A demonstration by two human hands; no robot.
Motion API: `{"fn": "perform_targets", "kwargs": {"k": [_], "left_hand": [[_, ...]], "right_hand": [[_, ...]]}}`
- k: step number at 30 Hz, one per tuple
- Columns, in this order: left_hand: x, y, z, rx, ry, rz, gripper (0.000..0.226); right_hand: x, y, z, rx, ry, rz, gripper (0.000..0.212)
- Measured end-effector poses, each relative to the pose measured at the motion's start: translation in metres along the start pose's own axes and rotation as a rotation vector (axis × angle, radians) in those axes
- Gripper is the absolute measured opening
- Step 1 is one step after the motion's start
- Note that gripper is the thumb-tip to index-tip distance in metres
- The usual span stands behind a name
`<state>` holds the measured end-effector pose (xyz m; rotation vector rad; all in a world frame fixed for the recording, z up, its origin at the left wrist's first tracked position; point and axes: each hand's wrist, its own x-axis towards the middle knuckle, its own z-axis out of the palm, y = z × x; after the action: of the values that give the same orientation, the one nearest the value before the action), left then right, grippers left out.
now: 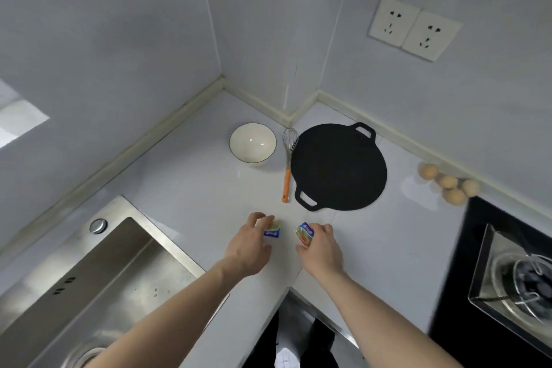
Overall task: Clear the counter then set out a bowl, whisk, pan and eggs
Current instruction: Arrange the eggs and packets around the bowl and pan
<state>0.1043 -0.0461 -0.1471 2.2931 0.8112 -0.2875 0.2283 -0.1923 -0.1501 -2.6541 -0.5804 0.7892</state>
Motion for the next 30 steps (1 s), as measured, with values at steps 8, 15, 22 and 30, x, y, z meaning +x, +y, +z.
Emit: {"fn": "perform_targets", "kwargs": {"k": [8,15,22,30], "left_hand": [[-0.001,0.003,0.016,0.153,-0.014,0.023,0.031],[-0.003,0.014,0.021,0.174,-0.045,0.032,0.039],[0.022,0.094,0.028,0.183,-0.035,0.141,0.037],[0.078,0.218,0.049,0.248,-0.052,0.324,0.040]], "right_hand": [[-0.023,0.024,0.001,-0.111,0.015,-0.102,0.032],[-0.037,0.077,-0.031,-0.145,-0.005,-0.049,0.029],[-0.035,0.136,-0.095,-0.111,0.072,0.059,0.025],[-0.005,0.194,-0.172,-0.097,0.192,0.150,0.027]]}}
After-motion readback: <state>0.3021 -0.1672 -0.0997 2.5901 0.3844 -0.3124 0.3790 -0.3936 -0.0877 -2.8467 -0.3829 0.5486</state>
